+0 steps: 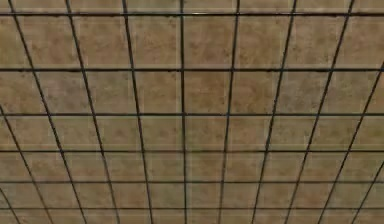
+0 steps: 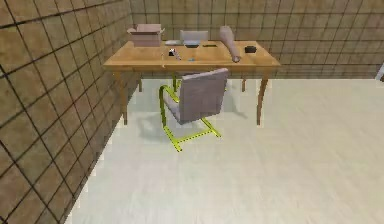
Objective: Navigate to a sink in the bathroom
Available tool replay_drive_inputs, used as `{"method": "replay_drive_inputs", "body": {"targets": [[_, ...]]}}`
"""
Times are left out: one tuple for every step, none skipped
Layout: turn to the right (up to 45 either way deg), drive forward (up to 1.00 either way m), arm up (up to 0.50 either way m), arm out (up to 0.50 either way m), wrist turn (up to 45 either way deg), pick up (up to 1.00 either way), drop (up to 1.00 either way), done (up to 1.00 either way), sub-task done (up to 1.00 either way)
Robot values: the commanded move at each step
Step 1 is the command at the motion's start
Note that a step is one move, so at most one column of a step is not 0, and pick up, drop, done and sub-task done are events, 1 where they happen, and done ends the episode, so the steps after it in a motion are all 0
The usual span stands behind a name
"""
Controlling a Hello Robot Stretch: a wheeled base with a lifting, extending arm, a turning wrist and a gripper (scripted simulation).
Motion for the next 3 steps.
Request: {"method": "replay_drive_inputs", "body": {"targets": [[-45.0, 0.00, 0.00, 0.00, 0.0, 0.00, 0.00, 0.00, 0.00], [-18.0, 0.00, 0.00, 0.00, 0.0, 0.00, 0.00, 0.00, 0.00], [-3.0, 0.00, 0.00, 0.00, 0.0, 0.00, 0.00, 0.00, 0.00]]}}
